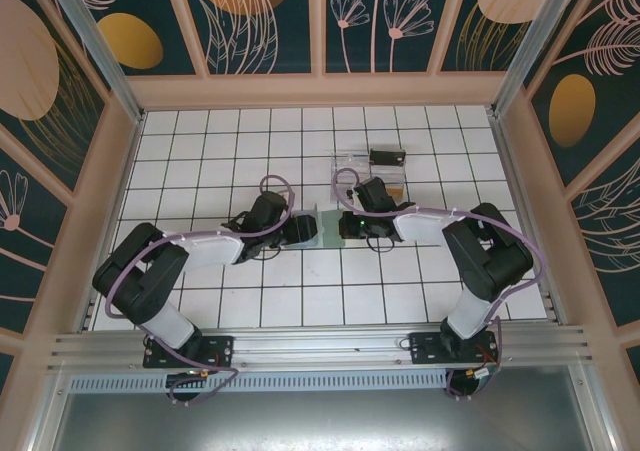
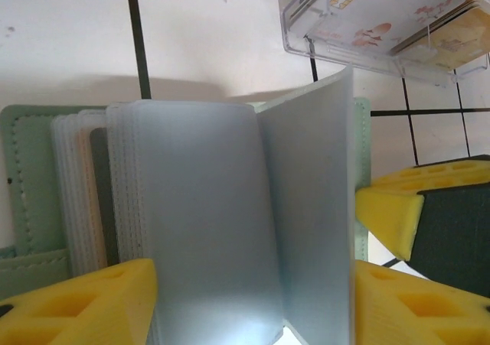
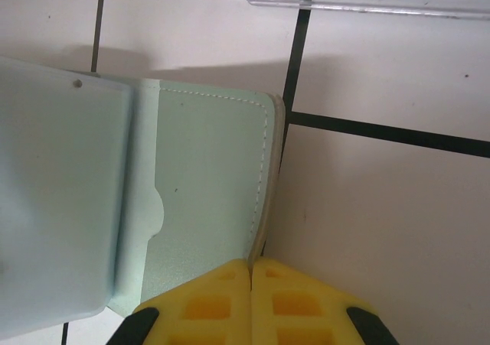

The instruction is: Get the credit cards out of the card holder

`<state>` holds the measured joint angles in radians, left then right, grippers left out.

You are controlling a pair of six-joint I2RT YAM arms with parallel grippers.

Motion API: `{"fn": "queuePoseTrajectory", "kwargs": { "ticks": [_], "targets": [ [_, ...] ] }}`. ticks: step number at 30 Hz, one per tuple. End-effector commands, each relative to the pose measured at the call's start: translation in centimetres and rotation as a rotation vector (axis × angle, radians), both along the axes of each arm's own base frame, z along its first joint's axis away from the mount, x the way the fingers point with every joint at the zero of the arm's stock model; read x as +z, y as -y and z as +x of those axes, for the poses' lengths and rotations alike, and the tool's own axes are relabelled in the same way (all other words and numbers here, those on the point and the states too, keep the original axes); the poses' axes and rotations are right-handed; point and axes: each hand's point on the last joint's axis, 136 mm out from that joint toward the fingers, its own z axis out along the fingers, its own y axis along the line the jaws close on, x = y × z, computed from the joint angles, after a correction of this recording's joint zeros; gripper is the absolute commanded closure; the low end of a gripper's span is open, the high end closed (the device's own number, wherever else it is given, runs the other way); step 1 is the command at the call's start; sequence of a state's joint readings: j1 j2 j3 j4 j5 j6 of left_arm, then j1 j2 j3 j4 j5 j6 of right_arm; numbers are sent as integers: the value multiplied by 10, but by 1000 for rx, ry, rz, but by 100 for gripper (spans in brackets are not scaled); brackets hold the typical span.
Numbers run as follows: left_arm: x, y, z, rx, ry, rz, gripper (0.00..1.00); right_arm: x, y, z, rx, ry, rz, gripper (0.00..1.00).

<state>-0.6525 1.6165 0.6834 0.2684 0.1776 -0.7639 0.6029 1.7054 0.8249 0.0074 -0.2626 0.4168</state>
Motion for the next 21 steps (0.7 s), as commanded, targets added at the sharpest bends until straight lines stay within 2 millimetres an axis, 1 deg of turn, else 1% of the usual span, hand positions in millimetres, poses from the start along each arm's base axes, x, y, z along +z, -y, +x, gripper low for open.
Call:
{"fn": "queuePoseTrajectory", "kwargs": {
  "ticks": [1,4,8,10,15,21],
  "targets": [
    [2,2,5,15,7,1,34,-6,2,-2,10,-1,1,98],
    [4,-6,3,36,19,25,34,-8,2,-3,11,-7,4,98],
    [10,-25,5,96,56,87,33,-9,0,-4,13,-13,12,98],
    [8,-28,5,97,55,103,34,-10,1,-4,12,-16,12,98],
    [-5,-17,-1,49,11,81,35,-10,0,-5,12,-17,15,98],
    [-6,-15,-1,36,11,71,36,-10,0,-5,11,-20,17,98]
  ]
}}
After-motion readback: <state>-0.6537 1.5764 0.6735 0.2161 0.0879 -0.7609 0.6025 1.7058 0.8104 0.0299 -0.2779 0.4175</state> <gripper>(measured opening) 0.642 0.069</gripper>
